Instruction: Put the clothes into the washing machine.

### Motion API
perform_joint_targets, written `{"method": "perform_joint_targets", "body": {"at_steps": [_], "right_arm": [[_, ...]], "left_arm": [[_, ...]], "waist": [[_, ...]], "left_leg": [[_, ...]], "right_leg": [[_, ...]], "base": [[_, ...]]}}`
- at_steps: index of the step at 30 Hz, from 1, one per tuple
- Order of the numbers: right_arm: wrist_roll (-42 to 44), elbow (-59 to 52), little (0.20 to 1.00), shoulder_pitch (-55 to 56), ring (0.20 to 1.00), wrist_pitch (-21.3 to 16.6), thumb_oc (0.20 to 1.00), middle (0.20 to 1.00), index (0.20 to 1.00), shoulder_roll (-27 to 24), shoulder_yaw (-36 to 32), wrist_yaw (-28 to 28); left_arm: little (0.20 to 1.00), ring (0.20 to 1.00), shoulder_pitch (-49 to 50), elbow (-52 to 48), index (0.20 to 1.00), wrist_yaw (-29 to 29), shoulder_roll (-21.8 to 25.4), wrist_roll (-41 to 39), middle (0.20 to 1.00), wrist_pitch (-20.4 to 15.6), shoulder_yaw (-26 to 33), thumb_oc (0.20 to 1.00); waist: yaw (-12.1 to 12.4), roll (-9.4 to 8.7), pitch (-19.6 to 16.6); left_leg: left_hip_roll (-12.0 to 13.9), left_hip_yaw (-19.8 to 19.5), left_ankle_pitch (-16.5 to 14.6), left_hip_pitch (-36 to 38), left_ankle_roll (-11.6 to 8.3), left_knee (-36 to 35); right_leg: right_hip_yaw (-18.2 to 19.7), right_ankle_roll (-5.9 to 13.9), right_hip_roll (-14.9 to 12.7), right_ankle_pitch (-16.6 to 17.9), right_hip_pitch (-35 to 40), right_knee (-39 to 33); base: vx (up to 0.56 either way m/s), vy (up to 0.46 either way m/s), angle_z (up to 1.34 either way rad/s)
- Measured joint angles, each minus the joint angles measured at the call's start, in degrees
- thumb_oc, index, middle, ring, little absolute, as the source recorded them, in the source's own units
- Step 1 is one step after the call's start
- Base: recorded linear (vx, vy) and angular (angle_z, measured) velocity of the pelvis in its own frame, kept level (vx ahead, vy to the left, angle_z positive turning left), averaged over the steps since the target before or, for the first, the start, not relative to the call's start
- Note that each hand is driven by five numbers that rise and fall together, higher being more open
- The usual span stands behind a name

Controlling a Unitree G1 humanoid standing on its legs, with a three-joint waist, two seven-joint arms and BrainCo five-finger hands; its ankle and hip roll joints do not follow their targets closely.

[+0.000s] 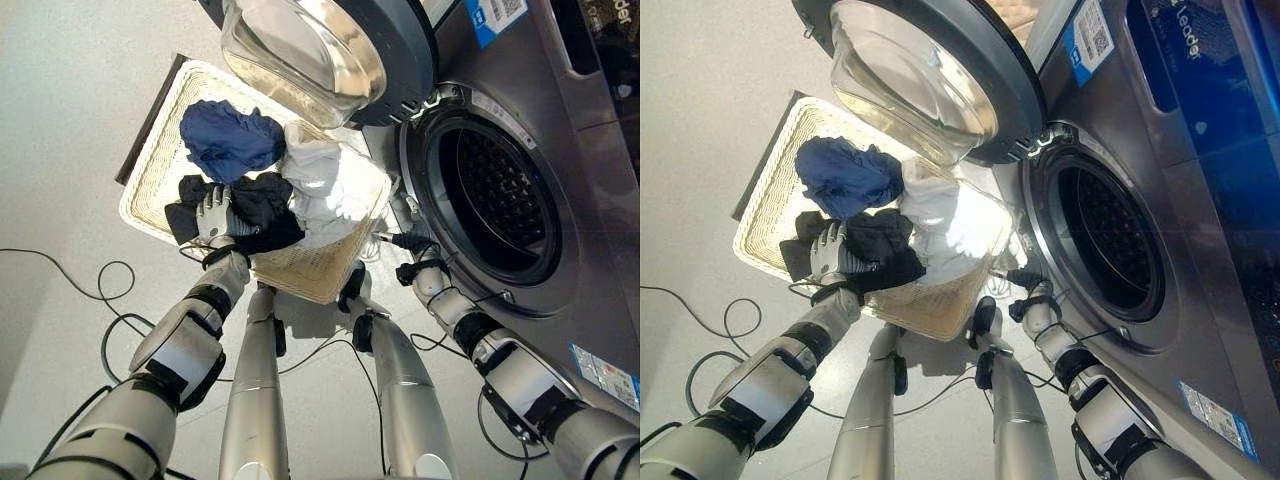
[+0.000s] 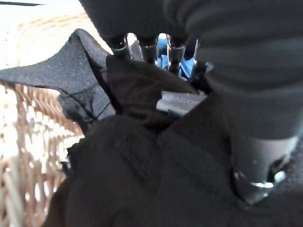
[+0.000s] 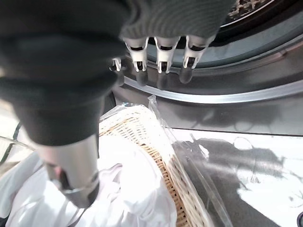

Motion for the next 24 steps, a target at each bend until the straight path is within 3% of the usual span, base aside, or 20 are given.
{"method": "perform_joint_targets", "body": {"at_steps": [7, 18, 24], "right_arm": [[1.16, -0.88, 1.0, -0.48, 1.0, 0.01, 1.0, 1.0, 1.0, -0.14, -0.05, -0.05], [1.68, -1.85, 1.0, -0.84, 1.0, 1.05, 1.0, 1.0, 1.0, 0.36, -0.06, -0.14], [1.71, -1.88, 1.0, -0.85, 1.0, 1.1, 1.0, 1.0, 1.0, 0.23, -0.08, -0.62]], "left_arm": [[1.0, 1.0, -2.0, -0.26, 1.0, -4.53, 0.62, -0.08, 1.0, 3.56, -2.31, 1.0], [1.0, 1.0, -3.48, -1.9, 1.0, -4.93, -0.14, -0.87, 1.0, 9.25, -4.37, 1.0], [1.0, 1.0, -3.94, -1.96, 1.0, -4.18, -0.23, -3.54, 1.0, 8.6, -4.29, 1.0]], "waist": [[-0.11, -0.33, -0.15], [-0.05, -0.34, -0.16], [-0.02, -0.34, -0.16]], "left_leg": [[-0.01, -0.33, 0.01, -1.82, 0.03, -0.06], [-0.1, -0.33, 0.09, -2.9, 0.14, -0.07], [-0.1, -0.34, 0.09, -3.2, 0.14, 0.0]], "right_leg": [[-0.05, 0.2, 0.28, 0.34, -1.42, -0.64], [0.14, 0.38, 0.35, 0.65, -2.4, -1.02], [0.41, 0.39, 0.35, 0.67, -2.67, -0.98]], "base": [[0.0, -0.001, 0.01], [0.0, 0.0, 0.0], [0.01, 0.001, 0.0]]}}
